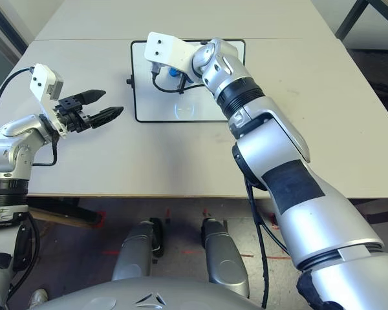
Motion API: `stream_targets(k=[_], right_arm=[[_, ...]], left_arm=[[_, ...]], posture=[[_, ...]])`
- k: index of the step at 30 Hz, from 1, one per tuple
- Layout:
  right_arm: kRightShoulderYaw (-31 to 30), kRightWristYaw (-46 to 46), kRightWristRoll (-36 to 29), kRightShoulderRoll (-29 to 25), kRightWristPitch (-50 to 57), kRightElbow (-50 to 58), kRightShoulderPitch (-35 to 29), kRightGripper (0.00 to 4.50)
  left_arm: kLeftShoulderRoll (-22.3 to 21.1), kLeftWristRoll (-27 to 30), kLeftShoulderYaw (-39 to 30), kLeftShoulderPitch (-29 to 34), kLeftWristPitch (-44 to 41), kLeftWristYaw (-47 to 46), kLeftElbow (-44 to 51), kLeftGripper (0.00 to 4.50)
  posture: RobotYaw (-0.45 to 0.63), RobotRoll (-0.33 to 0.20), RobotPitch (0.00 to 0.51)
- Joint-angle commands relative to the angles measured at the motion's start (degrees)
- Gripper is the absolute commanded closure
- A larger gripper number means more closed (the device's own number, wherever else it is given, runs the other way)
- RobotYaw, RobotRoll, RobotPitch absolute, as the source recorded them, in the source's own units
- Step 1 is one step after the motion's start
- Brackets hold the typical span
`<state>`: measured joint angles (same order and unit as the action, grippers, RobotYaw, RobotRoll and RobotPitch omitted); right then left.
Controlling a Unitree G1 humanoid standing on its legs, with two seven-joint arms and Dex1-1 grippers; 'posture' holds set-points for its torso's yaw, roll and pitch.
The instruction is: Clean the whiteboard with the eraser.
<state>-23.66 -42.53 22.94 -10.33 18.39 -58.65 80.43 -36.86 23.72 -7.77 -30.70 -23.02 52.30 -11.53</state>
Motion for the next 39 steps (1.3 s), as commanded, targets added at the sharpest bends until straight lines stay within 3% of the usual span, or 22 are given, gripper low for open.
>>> stream_targets(k=[1,22,39], right_arm=[[-1.1,-1.1,1.2,-1.3,2.8,-2.4,-3.3,4.29],[-2.3,-2.5,2.5,-6.4,3.8,0.9,-7.6,4.29],[1.9,2.4,-0.5,-1.5,2.9,-3.7,-2.2,4.29]], left_arm=[[0.1,-0.7,0.8,0.2,0.3,0.2,0.2,0.00],[0.3,-0.9,1.0,-0.4,0.6,0.4,-0.4,0.00],[0.3,-1.0,1.0,-0.5,0.6,0.4,-0.6,0.00]], posture=[[-0.14,0.000,0.188],[-0.14,0.000,0.187],[-0.14,0.000,0.184]])
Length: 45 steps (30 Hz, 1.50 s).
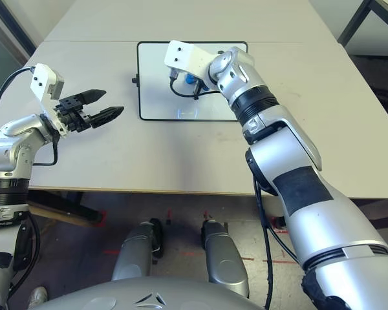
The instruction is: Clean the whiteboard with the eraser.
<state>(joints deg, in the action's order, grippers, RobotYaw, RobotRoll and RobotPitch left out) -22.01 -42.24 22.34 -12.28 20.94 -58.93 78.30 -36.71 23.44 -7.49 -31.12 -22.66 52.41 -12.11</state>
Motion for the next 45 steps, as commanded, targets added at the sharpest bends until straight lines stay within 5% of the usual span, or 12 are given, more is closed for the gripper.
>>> stream_targets(k=[1,45], right_arm=[[0.4,2.4,0.1,0.8,0.1,-3.9,0.4,4.29],[0.4,10.1,1.3,7.8,-5.7,-9.9,6.1,4.29]], left_arm=[[0.1,-0.7,0.7,0.0,0.3,0.3,0.1,0.00],[-0.1,-0.2,-0.2,2.0,-0.4,-0.6,2.3,0.00]], posture=[[-0.13,0.000,0.183],[-0.10,0.000,0.185]])
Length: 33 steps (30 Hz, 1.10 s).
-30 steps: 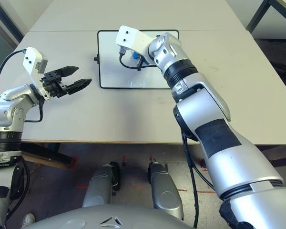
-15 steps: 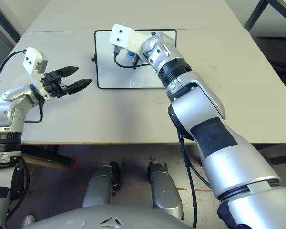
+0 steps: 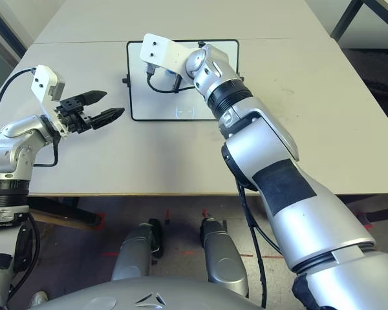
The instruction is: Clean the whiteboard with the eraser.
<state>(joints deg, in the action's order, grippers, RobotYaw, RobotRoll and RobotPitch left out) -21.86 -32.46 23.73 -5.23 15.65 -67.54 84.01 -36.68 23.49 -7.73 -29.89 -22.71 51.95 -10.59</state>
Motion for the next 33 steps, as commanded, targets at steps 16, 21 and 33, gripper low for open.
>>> stream_targets(k=[16,21,33], right_arm=[[-1.6,-3.7,1.3,-3.5,0.4,0.3,-3.1,4.29],[-2.1,-4.5,1.3,-5.1,0.9,1.6,-4.3,4.29],[-3.0,-7.6,1.3,-8.7,3.6,6.8,-8.3,4.30]], left_arm=[[0.1,-0.7,0.8,-1.1,0.3,0.5,-1.3,0.00],[0.2,-0.7,0.9,-1.4,0.5,0.7,-1.8,0.00],[0.2,-0.9,1.1,-1.9,0.7,1.0,-2.4,0.00]], posture=[[-0.13,0.000,0.189],[-0.14,0.000,0.189],[-0.15,0.000,0.194]])
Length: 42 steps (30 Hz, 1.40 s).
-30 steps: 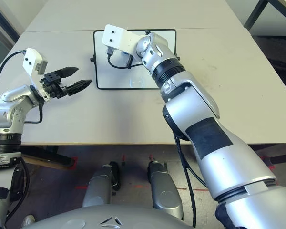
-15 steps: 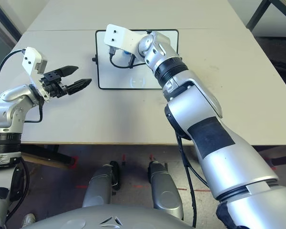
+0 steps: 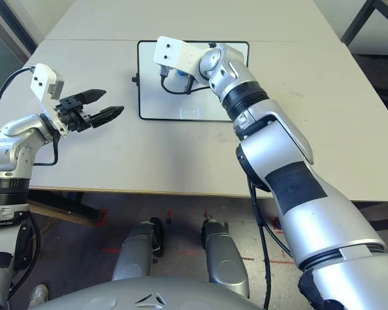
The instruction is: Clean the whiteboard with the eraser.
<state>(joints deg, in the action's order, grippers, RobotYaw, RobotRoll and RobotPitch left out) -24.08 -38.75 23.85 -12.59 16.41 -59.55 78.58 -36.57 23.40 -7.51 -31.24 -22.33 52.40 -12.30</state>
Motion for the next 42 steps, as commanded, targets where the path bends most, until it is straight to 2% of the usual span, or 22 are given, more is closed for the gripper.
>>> stream_targets(k=[1,9,17,28,34,42], right_arm=[[-0.8,-1.6,1.1,-1.6,3.2,-0.6,-3.1,4.30],[3.2,-9.4,-3.7,-3.8,9.4,7.3,-1.7,4.30],[4.4,-19.3,-6.1,-13.8,15.6,20.9,-2.9,4.30],[6.3,-24.8,-8.4,-24.8,26.3,33.1,-8.1,4.30],[8.3,-22.8,-9.6,-30.1,29.8,30.0,-12.0,4.30],[10.8,-15.1,-10.4,-29.9,26.0,17.7,-17.0,4.30]], left_arm=[[0.1,-0.8,0.9,-0.7,0.3,0.6,-0.7,0.00],[0.1,-1.0,1.2,-1.2,0.4,0.9,-1.3,0.00],[0.3,-1.3,1.8,-2.3,0.9,1.4,-2.6,0.00],[0.2,-1.7,1.7,-3.0,2.2,1.9,-4.4,0.00],[0.0,-1.8,1.4,-4.1,2.5,1.4,-5.4,0.00],[0.0,-2.2,0.7,-5.0,3.6,0.4,-6.7,0.00]], posture=[[-0.15,0.000,0.194],[-0.16,0.000,0.194],[-0.17,0.000,0.184],[-0.19,0.000,0.191],[-0.19,0.000,0.199],[-0.18,0.000,0.178]])
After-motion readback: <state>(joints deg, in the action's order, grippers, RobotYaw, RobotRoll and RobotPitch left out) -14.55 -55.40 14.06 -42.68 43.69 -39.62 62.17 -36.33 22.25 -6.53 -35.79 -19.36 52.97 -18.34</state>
